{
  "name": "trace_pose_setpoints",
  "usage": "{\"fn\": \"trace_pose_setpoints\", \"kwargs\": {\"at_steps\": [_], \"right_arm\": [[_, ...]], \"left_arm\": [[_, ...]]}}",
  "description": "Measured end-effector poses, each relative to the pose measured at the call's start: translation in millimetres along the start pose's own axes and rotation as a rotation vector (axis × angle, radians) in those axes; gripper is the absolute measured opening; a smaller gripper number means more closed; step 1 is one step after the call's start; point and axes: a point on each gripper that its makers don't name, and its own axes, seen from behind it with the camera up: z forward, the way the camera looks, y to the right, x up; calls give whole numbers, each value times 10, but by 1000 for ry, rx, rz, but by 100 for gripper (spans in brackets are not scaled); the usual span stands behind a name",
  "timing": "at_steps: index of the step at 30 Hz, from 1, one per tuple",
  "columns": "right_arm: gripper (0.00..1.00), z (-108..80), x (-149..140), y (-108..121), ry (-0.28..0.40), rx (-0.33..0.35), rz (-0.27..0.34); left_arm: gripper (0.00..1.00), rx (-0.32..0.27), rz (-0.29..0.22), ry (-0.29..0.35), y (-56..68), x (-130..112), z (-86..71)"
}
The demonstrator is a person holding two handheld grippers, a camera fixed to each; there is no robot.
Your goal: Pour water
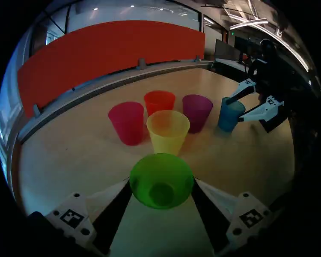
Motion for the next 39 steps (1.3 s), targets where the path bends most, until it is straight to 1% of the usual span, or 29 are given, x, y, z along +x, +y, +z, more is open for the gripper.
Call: {"fn": "trace_pose_setpoints", "kwargs": {"at_steps": [6, 11, 17, 24, 29, 32, 39], "right_arm": [[100, 9, 16, 3, 2, 0, -4], [100, 17, 32, 4, 4, 1, -7], [100, 33, 44, 3, 6, 2, -9], [100, 65, 60, -5, 10, 2, 0], [93, 79, 60, -25, 11, 10, -5], [92, 81, 64, -26, 14, 12, -4], [92, 52, 74, -17, 26, 4, -3]], "left_arm": [[92, 7, 11, 4, -3, 18, 20], [89, 14, 19, -1, -3, 7, 30], [89, 7, 20, -3, 28, 4, 21], [89, 8, 25, 0, 27, 19, 6], [89, 9, 28, 7, 19, 35, -12], [89, 11, 25, 8, 7, 42, -19], [89, 8, 27, 16, 27, 68, -61]]}}
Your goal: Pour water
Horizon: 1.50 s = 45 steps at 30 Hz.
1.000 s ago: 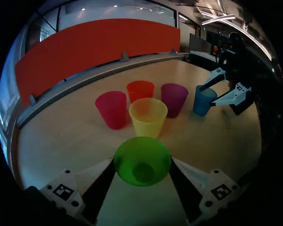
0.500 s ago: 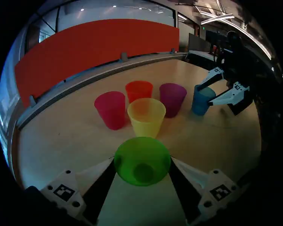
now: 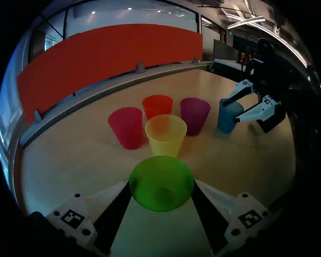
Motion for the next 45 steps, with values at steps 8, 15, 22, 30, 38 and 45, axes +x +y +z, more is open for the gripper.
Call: {"fn": "trace_pose_setpoints", "kwargs": {"at_steps": [8, 15, 22, 30, 38, 45], "right_arm": [[92, -164, 183, 7, 52, -13, 12], [92, -334, 380, 1, 98, -23, 15], [92, -496, 619, -21, 150, -34, 5], [92, -677, 878, -38, 212, -49, -14], [92, -811, 1077, -82, 265, -54, -35], [92, -901, 1245, -115, 312, -59, -45]], "left_arm": [[89, 8, 3, 33, 19, 112, -111], [89, 28, 7, 80, 25, 276, -257], [89, 50, 7, 146, 19, 491, -443], [89, 65, 12, 215, 17, 727, -633], [89, 71, 20, 278, 28, 917, -771], [89, 81, 28, 329, 31, 1053, -879]]}}
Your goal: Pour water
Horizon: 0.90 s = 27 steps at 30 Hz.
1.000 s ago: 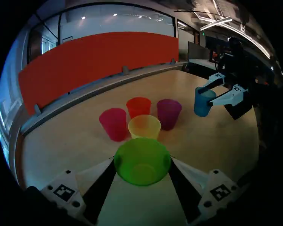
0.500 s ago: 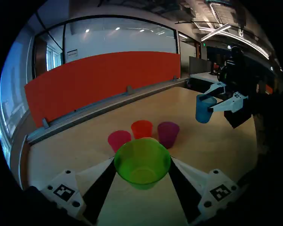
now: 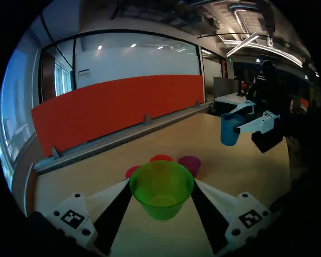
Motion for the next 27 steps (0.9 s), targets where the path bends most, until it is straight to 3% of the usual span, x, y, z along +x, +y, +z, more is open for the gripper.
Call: {"fn": "trace_pose_setpoints", "kwargs": {"at_steps": [14, 27], "right_arm": [[92, -59, 266, 24, 85, -11, 4], [92, -66, 330, 31, 105, -12, 2]], "left_arm": [[90, 9, -45, 107, 13, 262, -91], [90, -1, -68, 156, 57, 348, -89]]}}
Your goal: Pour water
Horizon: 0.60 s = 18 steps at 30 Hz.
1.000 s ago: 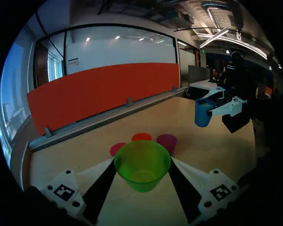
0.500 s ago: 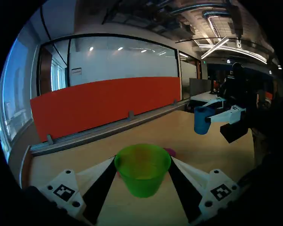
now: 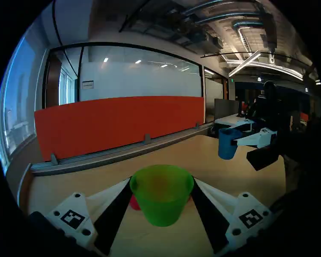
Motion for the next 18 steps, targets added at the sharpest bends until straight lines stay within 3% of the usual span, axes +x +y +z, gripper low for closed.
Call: {"fn": "trace_pose_setpoints", "kwargs": {"at_steps": [18], "right_arm": [[92, -26, 88, 11, 14, 6, -8]], "left_arm": [[90, -12, 2, 42, 73, 87, -8]]}}
